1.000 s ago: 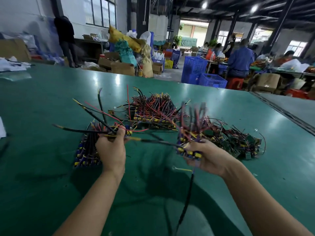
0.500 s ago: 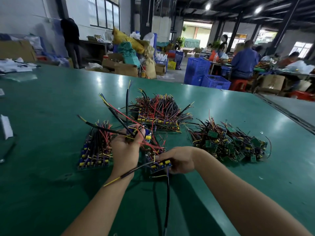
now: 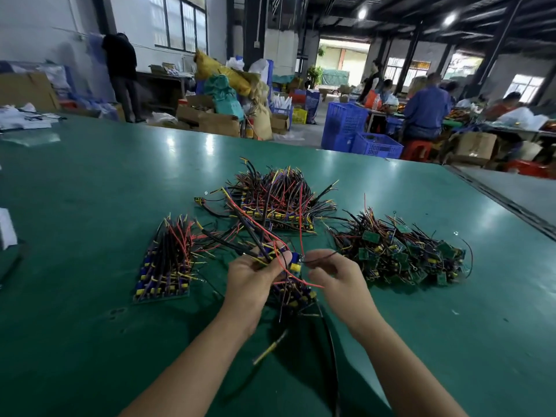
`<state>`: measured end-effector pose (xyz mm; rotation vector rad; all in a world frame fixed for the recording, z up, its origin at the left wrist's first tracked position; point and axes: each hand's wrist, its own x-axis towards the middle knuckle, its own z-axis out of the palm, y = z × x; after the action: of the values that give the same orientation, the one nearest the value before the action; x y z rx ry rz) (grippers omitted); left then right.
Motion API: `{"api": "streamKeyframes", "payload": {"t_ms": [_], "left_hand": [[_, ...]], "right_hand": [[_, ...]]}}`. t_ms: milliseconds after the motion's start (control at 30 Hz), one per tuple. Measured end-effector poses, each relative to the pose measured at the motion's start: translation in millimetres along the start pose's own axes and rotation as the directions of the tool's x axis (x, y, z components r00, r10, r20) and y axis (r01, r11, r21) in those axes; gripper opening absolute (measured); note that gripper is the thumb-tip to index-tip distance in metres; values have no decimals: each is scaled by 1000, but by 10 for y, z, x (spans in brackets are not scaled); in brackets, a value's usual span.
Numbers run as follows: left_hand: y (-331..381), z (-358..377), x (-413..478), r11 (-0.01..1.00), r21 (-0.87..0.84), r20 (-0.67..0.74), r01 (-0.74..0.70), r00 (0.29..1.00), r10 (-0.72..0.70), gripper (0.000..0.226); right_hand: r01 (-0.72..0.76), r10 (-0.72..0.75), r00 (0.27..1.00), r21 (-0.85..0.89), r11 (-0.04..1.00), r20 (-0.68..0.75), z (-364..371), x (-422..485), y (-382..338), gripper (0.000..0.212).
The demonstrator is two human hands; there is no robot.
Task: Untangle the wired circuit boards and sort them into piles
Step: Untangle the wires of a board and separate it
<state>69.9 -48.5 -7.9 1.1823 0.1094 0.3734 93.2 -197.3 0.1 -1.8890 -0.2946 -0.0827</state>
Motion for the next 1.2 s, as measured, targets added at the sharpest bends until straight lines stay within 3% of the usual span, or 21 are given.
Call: {"api": "streamKeyframes", "payload": {"t_ms": [67, 133, 333, 467, 633, 767, 867, 933, 1067, 1200], "left_hand": [[5, 13, -31, 999, 24, 29, -29, 999, 28, 14], [-10, 28, -50, 997, 53, 58, -54, 997, 50, 17], [-7, 68, -85, 988, 98, 99, -117, 989, 107, 18], [-49, 22, -93, 991, 90, 212, -102, 974, 81, 12], [-69, -85, -55, 996, 88, 450, -27, 893, -16, 61], [-45, -26, -81, 992, 125, 354, -12, 935, -33, 39], [-35, -7, -99, 979, 189, 304, -81, 952, 20, 55], [-8, -9, -109, 966, 213, 247, -146, 965, 91, 44], [29, 15, -148, 890, 319, 274, -325, 931, 242, 34], [89, 2, -176, 836, 335, 282, -434, 893, 351, 32]], "right_hand": [[-42, 4, 991, 275, 960, 137, -5, -107, -68, 29], [-59, -23, 976, 371, 927, 215, 37, -161, -87, 32], [-15, -26, 996, 454, 891, 83, 121, -189, -74, 15], [42, -51, 999, 431, 901, 9, 71, -176, -26, 9], [26, 3, 998, 466, 884, -63, 37, -167, 2, 7], [-13, 65, 994, 519, 855, -83, 27, -143, 18, 10], [-51, 115, 991, 579, 814, -74, 26, -116, 39, 8], [-62, 134, 988, 579, 813, -82, 27, -93, 64, 8], [-7, 81, 988, 491, 871, -130, 40, -84, 125, 8], [15, 84, 982, 509, 860, -171, 14, -61, 160, 7]]}}
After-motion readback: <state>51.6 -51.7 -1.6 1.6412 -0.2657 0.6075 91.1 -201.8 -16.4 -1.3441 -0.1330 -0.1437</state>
